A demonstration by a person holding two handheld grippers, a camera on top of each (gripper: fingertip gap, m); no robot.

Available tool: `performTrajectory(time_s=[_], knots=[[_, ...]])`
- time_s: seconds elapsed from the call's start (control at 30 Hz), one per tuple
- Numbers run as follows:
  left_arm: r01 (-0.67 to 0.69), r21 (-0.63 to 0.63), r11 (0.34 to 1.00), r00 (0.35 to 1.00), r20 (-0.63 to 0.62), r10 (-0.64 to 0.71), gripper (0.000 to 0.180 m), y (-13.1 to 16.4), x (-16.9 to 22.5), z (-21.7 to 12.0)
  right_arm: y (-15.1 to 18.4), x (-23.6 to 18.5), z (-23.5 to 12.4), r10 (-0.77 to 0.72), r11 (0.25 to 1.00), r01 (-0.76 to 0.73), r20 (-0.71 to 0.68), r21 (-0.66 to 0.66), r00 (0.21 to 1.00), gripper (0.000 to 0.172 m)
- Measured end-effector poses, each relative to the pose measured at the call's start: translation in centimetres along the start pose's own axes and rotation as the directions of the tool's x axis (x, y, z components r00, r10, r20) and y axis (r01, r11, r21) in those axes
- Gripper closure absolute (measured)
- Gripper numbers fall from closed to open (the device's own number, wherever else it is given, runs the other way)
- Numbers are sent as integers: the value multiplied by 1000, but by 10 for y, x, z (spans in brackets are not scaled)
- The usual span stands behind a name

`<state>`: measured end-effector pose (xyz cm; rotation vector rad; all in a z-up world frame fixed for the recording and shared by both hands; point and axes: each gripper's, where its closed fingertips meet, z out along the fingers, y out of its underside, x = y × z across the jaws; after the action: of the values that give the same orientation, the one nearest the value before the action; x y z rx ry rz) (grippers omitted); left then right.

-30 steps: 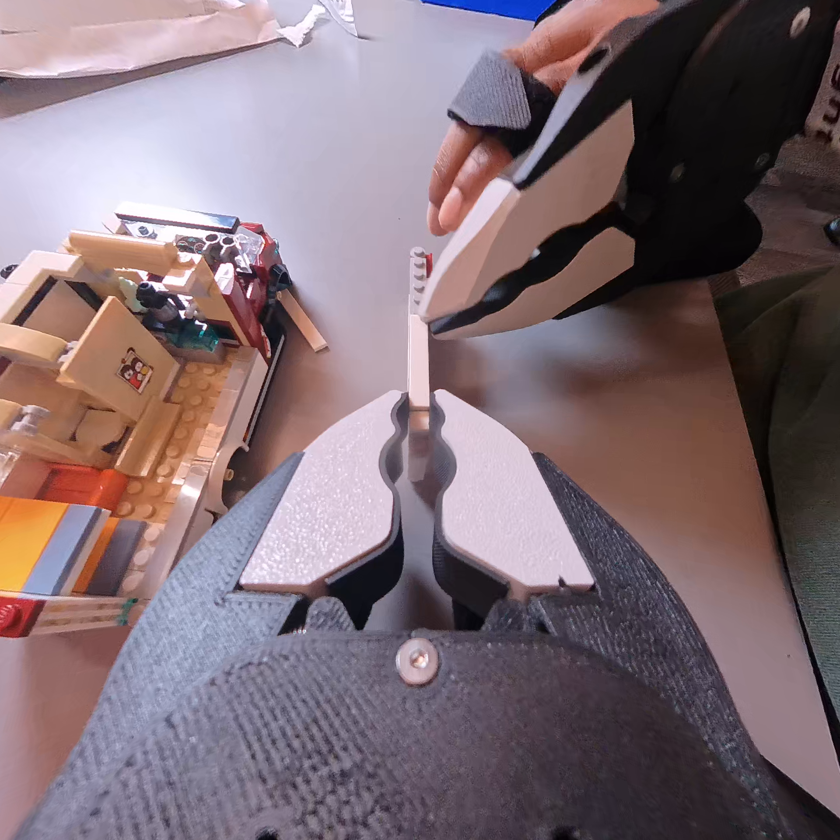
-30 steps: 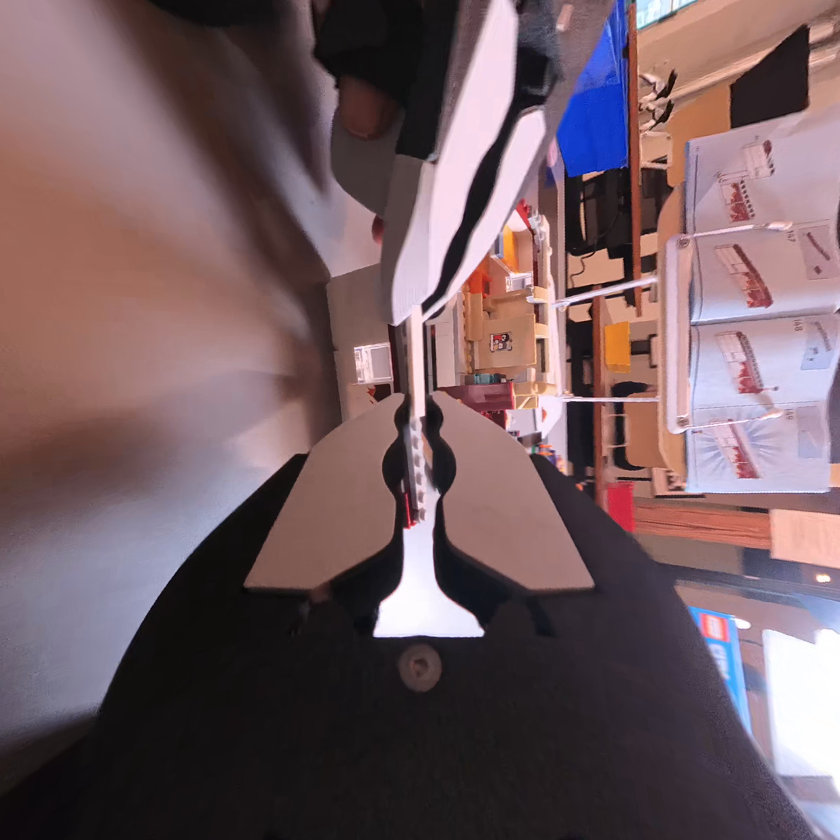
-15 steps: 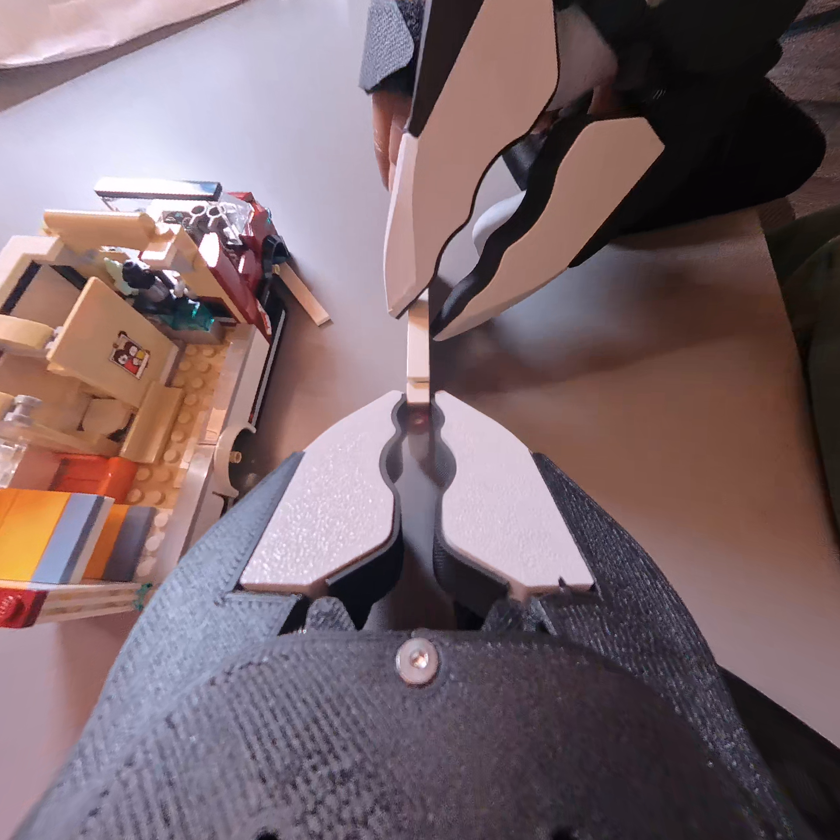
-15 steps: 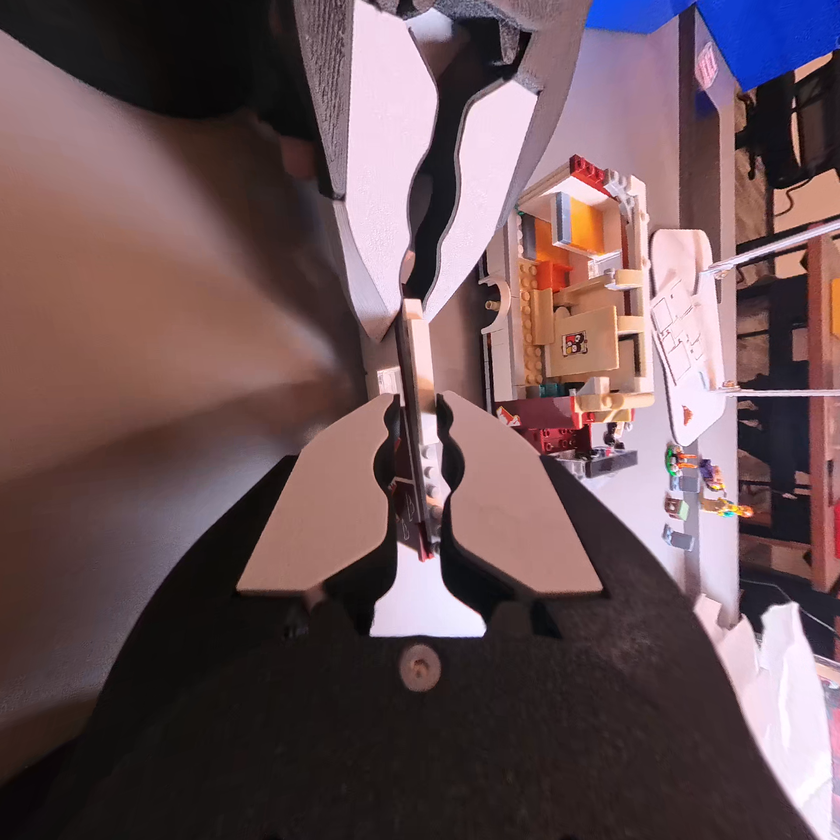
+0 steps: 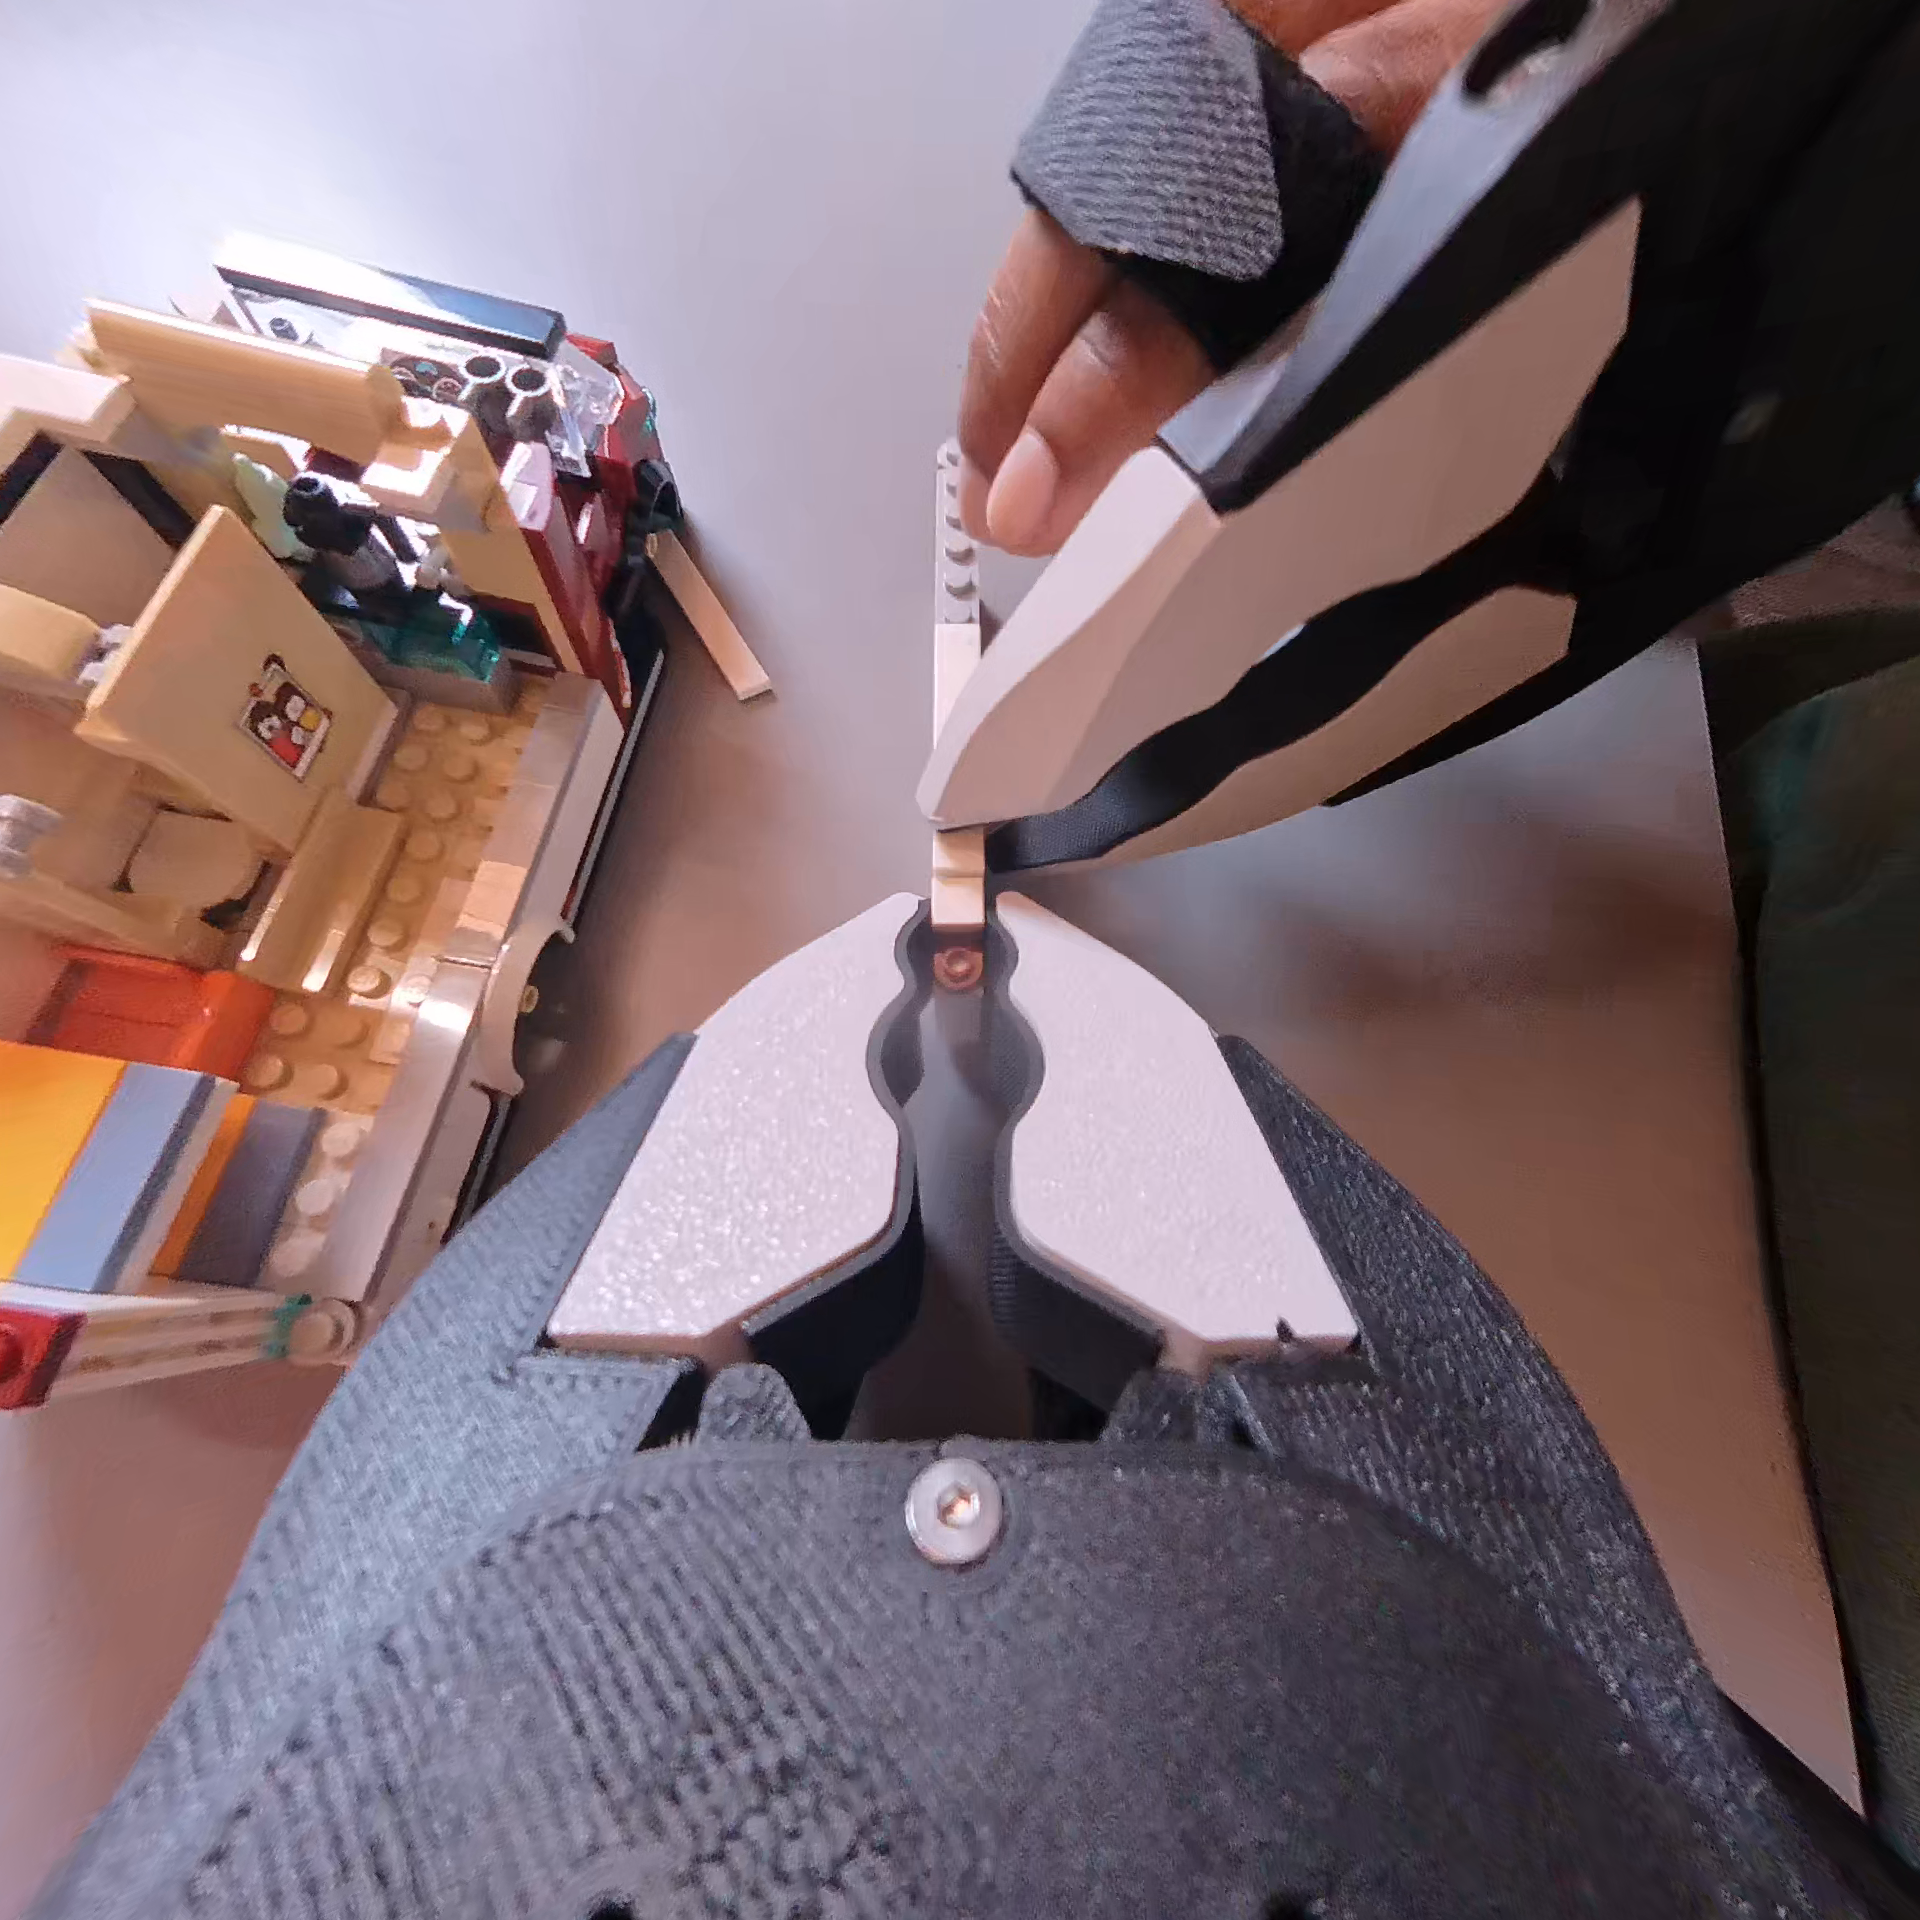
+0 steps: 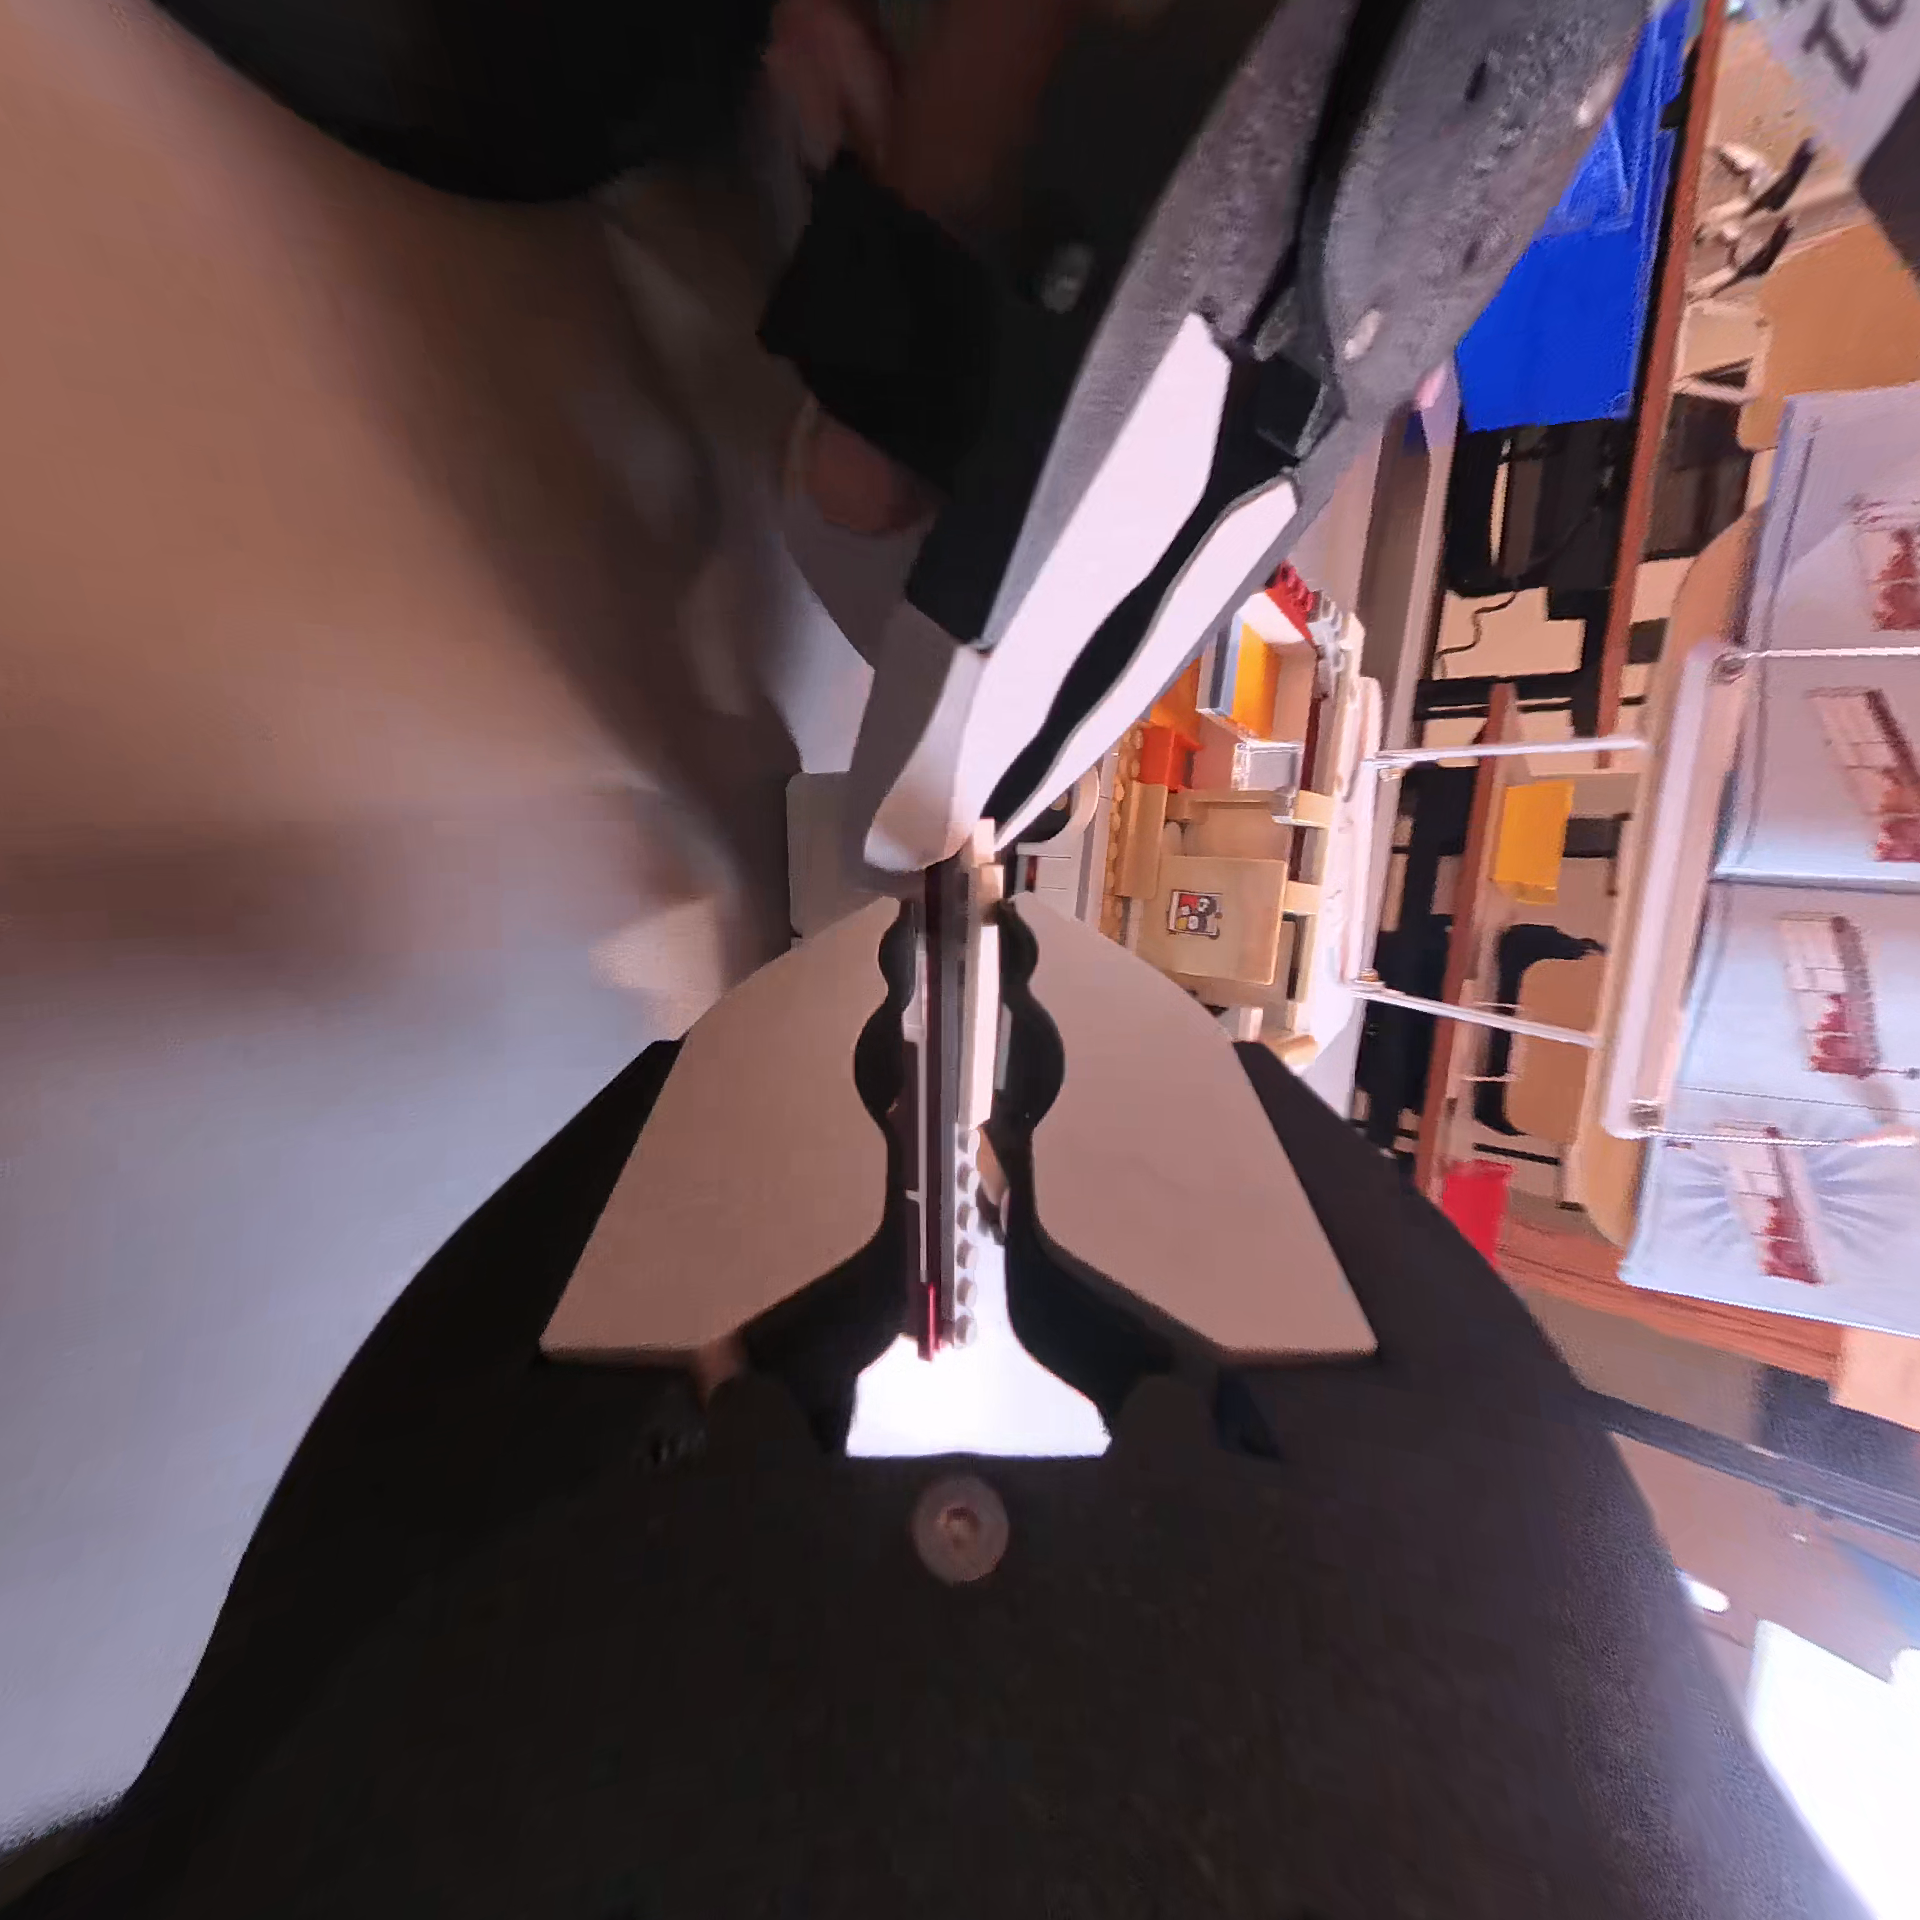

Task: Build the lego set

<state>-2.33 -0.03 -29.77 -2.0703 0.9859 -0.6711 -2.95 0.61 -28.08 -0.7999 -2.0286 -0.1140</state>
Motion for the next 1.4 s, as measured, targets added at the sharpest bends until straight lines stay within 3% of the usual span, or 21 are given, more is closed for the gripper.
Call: performTrajectory(time_s=[0.5, 0.93, 1.37, 1.4], knots=[[-50, -20, 999, 998, 29, 50, 171, 1, 2, 1, -2, -4, -2, -112, 993, 108, -124, -39, 986, 157], [-10, -9, 1000, 1000, 11, 10, 171, 1, 1, 0, -2, -5, -1, -81, 997, 83, -196, 3, 977, 151], [-2, -24, 1000, 1000, 1, 2, 169, 2, 2, 0, -4, -6, -4, -87, 996, 92, -256, 9, 963, 154], [0, -25, 1000, 1000, 2, 0, 170, 2, 1, 0, -7, -3, -6, -91, 995, 102, -276, 24, 957, 164]])
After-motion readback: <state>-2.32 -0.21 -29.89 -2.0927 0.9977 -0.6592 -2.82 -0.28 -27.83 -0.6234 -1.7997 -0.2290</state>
